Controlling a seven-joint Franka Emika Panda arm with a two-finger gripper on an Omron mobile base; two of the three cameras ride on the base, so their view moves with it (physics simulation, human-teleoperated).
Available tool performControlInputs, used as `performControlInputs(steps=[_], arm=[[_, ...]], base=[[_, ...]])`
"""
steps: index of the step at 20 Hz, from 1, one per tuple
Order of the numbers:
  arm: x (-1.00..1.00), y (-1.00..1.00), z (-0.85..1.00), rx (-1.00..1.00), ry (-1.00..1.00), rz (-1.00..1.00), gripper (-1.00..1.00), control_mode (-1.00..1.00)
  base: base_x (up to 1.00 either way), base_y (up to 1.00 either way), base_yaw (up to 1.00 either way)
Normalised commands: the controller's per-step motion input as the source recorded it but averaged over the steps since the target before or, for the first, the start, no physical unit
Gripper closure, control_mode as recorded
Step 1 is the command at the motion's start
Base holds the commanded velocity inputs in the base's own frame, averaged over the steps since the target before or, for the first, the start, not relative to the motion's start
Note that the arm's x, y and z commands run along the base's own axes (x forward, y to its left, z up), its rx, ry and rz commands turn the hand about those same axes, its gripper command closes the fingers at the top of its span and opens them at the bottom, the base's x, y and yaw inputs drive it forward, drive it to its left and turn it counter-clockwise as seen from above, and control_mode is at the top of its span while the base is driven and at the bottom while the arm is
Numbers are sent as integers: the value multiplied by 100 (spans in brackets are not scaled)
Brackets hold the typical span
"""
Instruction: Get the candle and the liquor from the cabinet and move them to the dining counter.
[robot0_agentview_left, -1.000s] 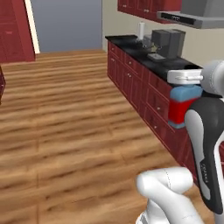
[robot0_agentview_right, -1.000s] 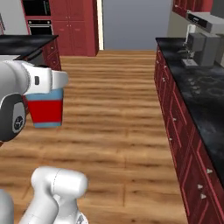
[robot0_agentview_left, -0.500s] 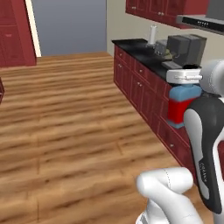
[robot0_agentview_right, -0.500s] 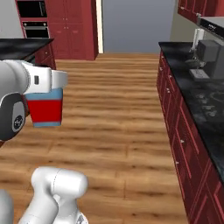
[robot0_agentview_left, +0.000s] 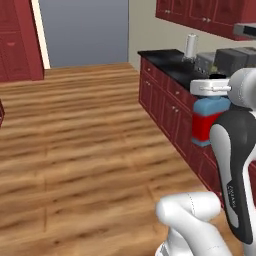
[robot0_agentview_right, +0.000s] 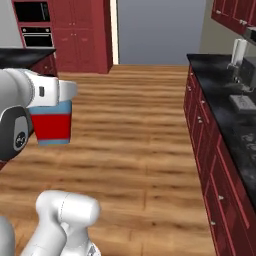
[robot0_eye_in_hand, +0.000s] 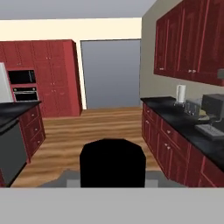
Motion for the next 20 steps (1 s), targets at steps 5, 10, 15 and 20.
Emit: performControlInputs(steps=[5, 10, 15, 20], arm=[[0, 0, 0, 0, 0, 0, 100, 100], [0, 0, 0, 0, 0, 0, 100, 100], [0, 0, 0, 0, 0, 0, 100, 100], [0, 0, 0, 0, 0, 0, 100, 100]], base=[[100, 7, 9], [100, 9, 7], [100, 11, 7], [100, 6, 6]])
